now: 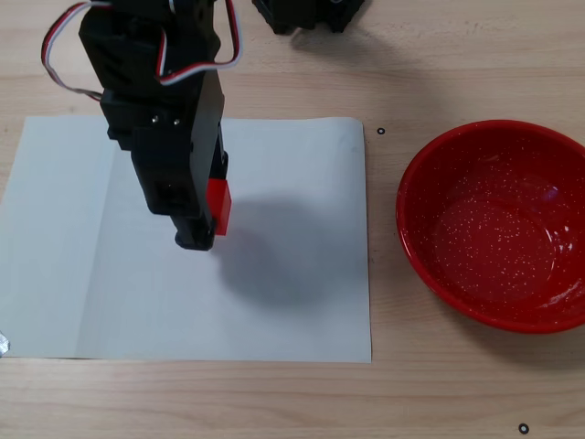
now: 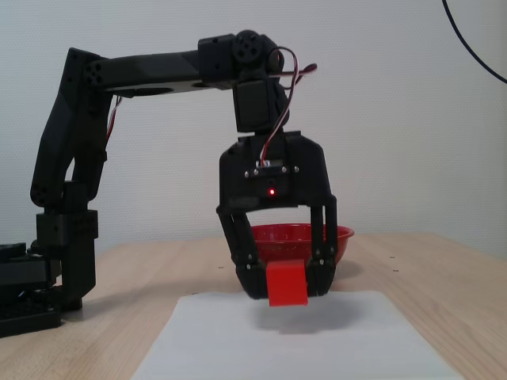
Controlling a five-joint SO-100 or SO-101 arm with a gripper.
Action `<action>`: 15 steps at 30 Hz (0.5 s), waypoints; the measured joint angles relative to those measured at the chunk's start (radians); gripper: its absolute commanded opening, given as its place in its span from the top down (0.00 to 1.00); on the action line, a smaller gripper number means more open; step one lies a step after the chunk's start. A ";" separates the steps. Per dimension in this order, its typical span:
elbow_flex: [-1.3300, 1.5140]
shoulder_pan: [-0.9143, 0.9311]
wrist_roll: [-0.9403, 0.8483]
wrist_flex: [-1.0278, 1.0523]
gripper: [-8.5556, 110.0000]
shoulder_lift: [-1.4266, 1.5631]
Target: Grasp the red cube and put it in the red bowl.
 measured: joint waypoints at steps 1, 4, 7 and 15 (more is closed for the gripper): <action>-0.012 0.005 0.000 0.011 0.93 0.000; -0.029 0.034 -0.009 0.025 0.93 0.011; -0.043 0.067 -0.029 0.040 0.93 0.040; -0.121 0.172 -0.051 0.043 0.93 0.084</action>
